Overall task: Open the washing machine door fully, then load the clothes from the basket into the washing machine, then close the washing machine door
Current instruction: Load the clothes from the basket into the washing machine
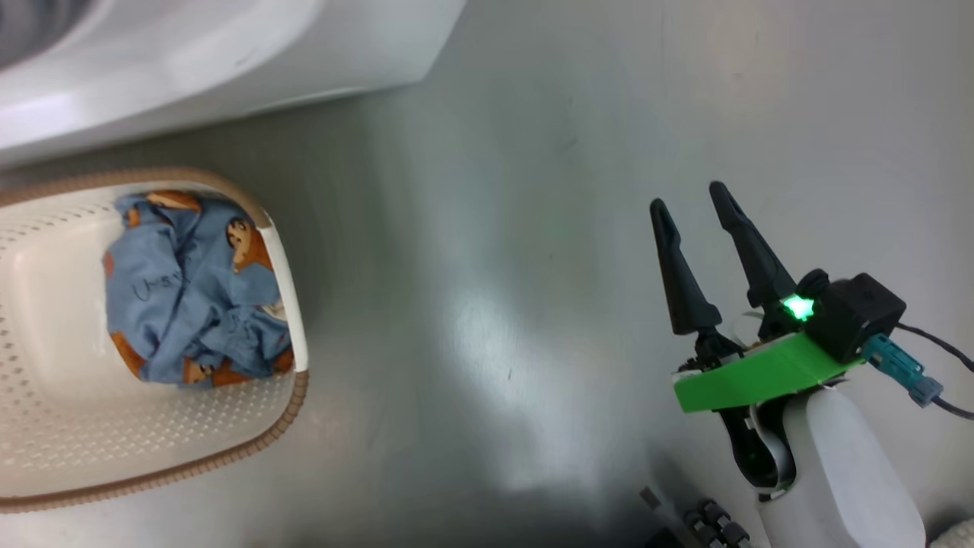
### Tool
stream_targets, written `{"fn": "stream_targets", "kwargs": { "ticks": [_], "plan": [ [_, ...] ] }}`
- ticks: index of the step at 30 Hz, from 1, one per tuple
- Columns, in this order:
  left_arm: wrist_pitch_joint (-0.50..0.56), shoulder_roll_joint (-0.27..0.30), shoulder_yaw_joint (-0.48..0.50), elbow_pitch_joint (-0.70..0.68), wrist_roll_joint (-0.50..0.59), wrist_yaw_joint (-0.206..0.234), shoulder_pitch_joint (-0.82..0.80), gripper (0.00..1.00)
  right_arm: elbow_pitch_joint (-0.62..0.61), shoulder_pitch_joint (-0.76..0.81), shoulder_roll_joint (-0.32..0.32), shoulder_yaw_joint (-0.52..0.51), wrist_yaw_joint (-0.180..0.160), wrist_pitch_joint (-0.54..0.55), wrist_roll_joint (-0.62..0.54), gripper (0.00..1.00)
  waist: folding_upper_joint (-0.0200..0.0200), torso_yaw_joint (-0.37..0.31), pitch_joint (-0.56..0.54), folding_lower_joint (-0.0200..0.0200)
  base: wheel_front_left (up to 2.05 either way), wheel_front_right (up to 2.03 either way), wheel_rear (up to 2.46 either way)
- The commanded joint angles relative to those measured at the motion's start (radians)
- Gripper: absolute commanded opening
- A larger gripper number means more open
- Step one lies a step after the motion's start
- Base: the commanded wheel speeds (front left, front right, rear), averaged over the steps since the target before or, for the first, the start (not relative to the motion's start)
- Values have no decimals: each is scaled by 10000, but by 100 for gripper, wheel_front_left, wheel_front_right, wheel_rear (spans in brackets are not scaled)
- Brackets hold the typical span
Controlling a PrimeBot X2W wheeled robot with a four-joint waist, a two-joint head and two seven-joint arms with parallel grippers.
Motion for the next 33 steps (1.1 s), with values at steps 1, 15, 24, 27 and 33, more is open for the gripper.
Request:
{"fn": "stream_targets", "kwargs": {
  "ticks": [1,15,24,27,33],
  "plan": [
    [2,783,93,-241,-221,-28,-337,0,-230,163,34,294,62,-47,77,100,0,-155,485,-1,0,0,0],
    [-2514,2198,-634,-964,-376,-29,-1314,0,-145,-172,34,385,62,-47,311,100,0,-138,862,-1,0,0,0],
    [-2528,1902,772,-2203,438,-29,-671,0,-78,-282,34,391,62,-47,265,100,0,32,794,-1,0,0,0],
    [-2528,1764,877,-1772,378,-29,-351,0,-21,-273,34,419,62,-47,263,100,0,81,715,-1,0,0,0],
    [-2529,1590,574,-964,-149,-29,-28,100,58,-250,34,375,62,-47,258,100,0,131,604,-1,0,0,0]
  ]
}}
